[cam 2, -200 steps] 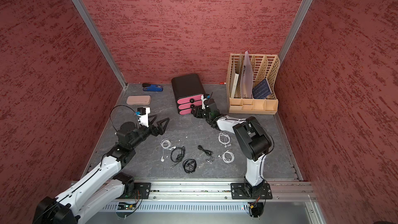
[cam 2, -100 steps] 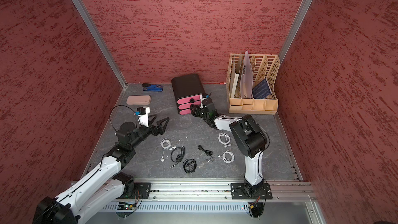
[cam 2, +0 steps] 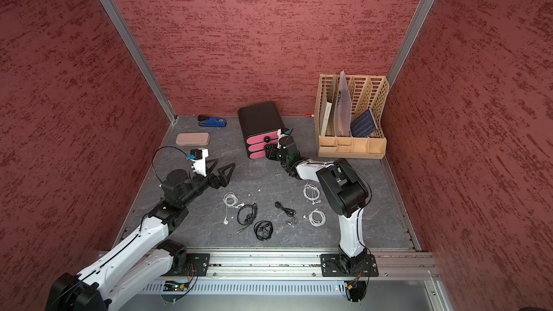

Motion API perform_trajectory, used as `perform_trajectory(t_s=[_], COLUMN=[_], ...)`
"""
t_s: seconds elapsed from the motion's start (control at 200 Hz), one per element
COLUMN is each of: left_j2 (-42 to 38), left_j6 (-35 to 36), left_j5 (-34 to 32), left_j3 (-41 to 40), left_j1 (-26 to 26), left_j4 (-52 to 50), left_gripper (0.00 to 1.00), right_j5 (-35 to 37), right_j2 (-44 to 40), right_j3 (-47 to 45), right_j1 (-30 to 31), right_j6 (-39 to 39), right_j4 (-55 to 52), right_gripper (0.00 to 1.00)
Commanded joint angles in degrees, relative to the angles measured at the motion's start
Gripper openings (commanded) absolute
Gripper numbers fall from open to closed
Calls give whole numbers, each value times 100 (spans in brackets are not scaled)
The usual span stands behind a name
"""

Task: Place the wired earphones into the drawer by color
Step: Open the drawer in the storage box.

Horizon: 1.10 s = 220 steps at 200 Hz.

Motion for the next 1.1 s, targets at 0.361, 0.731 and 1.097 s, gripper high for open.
perform_trajectory(t_s=[0.361,0.731,1.097], left_j2=[-92,-135,-156], left_j6=[104,115,110], left_j5=[-24,-32,-28], left_j3=[-47,-47,-53], left_j1=[28,33,30], left_j4=[64,47,35], left_gripper=[100,100,100], right_j5=[322,299,289], right_j2=[-91,-351,-643], right_j3=[66,-281,-667], right_j1=[10,4,9], right_j6=[-164,-197,-208], right_j4=[82,91,91], right_gripper=[30,30,30])
